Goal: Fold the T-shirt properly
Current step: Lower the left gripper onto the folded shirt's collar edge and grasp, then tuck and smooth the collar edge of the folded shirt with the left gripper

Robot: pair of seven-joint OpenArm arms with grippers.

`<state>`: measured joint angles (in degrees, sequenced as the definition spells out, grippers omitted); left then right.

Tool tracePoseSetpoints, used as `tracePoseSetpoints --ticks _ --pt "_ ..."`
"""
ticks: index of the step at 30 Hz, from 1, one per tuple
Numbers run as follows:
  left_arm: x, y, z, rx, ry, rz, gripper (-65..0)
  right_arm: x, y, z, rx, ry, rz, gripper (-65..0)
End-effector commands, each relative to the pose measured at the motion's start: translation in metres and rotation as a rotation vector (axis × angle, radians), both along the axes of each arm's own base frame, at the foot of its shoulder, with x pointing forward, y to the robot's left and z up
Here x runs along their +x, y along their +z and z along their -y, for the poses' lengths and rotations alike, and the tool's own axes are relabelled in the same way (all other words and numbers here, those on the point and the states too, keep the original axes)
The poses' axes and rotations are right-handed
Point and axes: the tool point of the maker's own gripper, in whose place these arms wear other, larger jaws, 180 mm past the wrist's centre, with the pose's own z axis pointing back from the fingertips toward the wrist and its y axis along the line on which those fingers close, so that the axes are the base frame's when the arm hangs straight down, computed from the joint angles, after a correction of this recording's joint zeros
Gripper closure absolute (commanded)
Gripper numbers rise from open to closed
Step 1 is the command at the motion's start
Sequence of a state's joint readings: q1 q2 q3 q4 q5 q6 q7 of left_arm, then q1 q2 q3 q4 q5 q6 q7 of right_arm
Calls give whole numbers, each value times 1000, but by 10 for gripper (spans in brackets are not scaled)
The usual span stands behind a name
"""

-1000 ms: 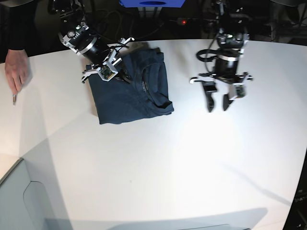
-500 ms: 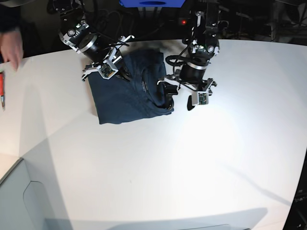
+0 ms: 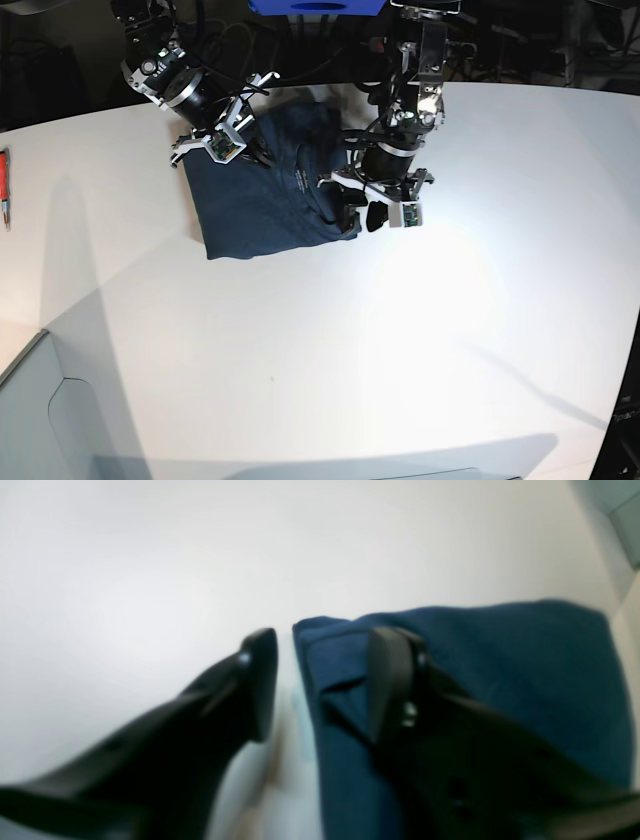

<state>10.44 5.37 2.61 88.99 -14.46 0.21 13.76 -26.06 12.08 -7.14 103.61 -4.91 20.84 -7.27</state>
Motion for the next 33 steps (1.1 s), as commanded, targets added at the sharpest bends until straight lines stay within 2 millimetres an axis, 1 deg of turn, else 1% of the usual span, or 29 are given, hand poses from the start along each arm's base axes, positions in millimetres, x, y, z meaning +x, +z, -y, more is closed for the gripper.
tracePoseSetpoints --ticks 1,5,7,9,12,14,19,26,33 --pt "6 8 2 -26 6 32 -207 4 11 -1 29 -5 34 -3" --pt "12 10 -3 -47 6 38 -136 4 11 -1 29 -5 34 -3" --pt "13 12 2 -61 -4 42 -107 4 11 -1 29 -5 34 -3" --pt "13 13 3 -61 -4 44 -74 4 11 -1 29 -5 34 -3" --pt "14 13 2 -61 -4 44 -2 4 11 -1 29 -5 34 -3" --pt "18 16 2 -60 -5 53 0 4 11 0 26 -4 36 -3" --pt "19 23 2 -62 -4 70 0 3 10 4 8 6 38 -3" --pt "25 43 0 -64 1 125 0 4 11 4 7 8 41 -3" --pt "34 45 -8 -32 -11 140 0 4 11 4 7 8 41 -3"
